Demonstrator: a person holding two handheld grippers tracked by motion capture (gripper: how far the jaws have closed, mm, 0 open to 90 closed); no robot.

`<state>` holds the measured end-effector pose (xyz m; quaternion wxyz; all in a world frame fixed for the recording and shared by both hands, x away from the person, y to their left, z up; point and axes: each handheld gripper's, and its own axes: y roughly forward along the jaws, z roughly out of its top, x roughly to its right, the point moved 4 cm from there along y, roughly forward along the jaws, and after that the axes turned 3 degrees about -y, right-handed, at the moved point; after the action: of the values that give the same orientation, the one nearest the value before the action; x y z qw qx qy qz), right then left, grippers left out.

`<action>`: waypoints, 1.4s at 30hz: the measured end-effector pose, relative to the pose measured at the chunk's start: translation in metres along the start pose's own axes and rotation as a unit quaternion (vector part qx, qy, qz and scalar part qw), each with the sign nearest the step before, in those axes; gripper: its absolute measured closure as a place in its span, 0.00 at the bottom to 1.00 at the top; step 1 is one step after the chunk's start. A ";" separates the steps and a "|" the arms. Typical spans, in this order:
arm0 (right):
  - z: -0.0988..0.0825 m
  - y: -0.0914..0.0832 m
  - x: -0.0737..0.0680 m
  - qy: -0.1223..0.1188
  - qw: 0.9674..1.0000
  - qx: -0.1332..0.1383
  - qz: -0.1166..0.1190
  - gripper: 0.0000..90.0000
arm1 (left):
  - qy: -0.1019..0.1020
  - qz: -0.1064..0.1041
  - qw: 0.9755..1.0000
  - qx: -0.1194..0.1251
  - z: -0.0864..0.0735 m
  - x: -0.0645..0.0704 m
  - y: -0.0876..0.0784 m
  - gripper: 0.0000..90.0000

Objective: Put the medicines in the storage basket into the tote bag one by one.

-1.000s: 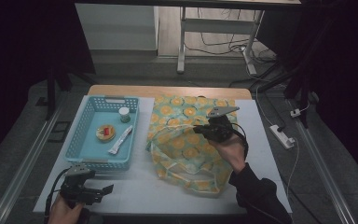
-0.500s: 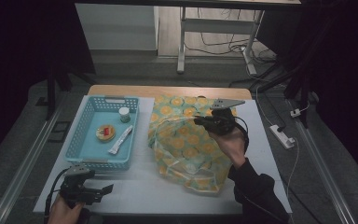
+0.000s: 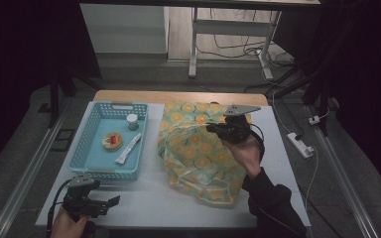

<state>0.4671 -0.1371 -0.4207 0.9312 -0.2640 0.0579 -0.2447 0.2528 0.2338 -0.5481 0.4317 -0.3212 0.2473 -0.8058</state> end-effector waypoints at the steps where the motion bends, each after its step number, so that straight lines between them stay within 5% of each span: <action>1: 0.000 0.000 0.000 -0.001 1.000 -0.001 0.000 1.00 | 0.000 0.000 1.000 0.002 0.000 0.000 0.000 0.00; 17: -0.003 0.001 0.000 0.004 1.000 0.002 0.006 1.00 | 0.006 -0.002 1.000 0.011 0.001 0.000 -0.004 0.00; 27: -0.004 0.002 -0.002 0.001 1.000 -0.003 0.007 1.00 | 0.029 -0.028 0.999 0.020 0.008 0.003 -0.008 0.01; 31: -0.004 0.002 -0.002 -0.001 1.000 -0.004 0.007 1.00 | 0.021 -0.037 0.999 0.025 0.011 0.003 -0.011 0.00; 42: -0.005 0.003 -0.002 0.000 1.000 -0.007 0.007 1.00 | 0.039 -0.037 0.997 0.060 0.023 0.004 -0.020 0.00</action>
<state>0.4659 -0.1362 -0.4269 0.9311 -0.2704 0.0612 -0.2373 0.2572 0.2381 -0.5180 0.4100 -0.2721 0.2035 -0.8464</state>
